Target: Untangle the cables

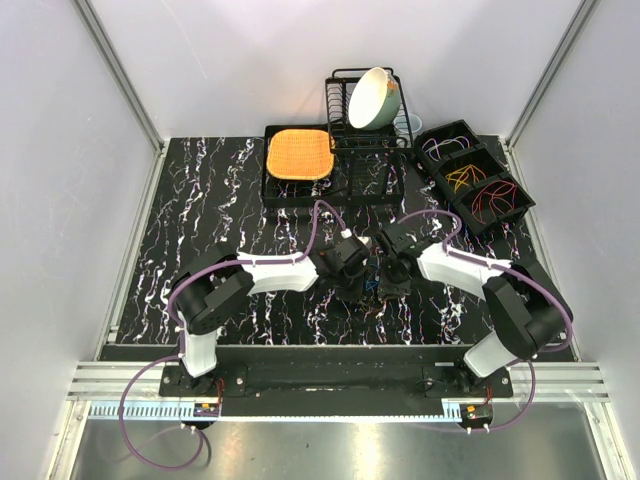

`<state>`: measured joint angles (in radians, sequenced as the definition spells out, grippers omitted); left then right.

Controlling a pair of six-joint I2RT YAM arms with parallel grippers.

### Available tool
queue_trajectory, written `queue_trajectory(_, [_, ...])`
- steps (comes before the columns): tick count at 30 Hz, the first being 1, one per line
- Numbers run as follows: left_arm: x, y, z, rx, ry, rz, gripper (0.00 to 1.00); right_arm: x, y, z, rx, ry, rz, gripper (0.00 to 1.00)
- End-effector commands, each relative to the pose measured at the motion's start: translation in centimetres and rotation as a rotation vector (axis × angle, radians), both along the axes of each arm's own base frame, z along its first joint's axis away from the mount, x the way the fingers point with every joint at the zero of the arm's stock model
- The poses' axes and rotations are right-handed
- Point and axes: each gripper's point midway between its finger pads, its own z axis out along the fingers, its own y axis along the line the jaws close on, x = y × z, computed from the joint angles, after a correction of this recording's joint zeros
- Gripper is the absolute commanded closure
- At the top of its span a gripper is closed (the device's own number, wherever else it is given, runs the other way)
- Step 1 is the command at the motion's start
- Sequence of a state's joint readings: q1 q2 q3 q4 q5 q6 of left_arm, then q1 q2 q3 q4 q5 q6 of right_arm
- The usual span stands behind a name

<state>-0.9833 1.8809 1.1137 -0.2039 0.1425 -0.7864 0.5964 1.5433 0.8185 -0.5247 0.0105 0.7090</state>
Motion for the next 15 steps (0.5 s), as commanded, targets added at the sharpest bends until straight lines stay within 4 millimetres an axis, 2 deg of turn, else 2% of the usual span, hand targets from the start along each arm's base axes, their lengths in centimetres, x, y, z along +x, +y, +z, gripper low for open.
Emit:
queue_trajectory(1, [0.6,0.2,-0.4,0.000,-0.041,0.004,1.00,0.8,0.3,-0.1,-0.052,-0.018,-0.010,0.78])
queue_trajectory(8, [0.6,0.5,-0.3,-0.001,-0.051,0.003,1.00,0.6,-0.2,-1.2,-0.120,0.008,-0.001,0.94])
queue_trajectory(9, [0.6,0.5,-0.2,0.000,-0.052,0.003,1.00,0.4,-0.3,-1.4,-0.127,0.015,0.007,1.00])
queue_trajectory(13, [0.6,0.7,-0.2,0.008,-0.057,0.005,1.00,0.2,0.1,-1.9,-0.122,0.033,0.022,1.00])
queue_trajectory(15, [0.6,0.9,0.1,0.008,-0.060,0.003,1.00,0.2,0.3,-1.4,-0.111,0.023,0.028,1.00])
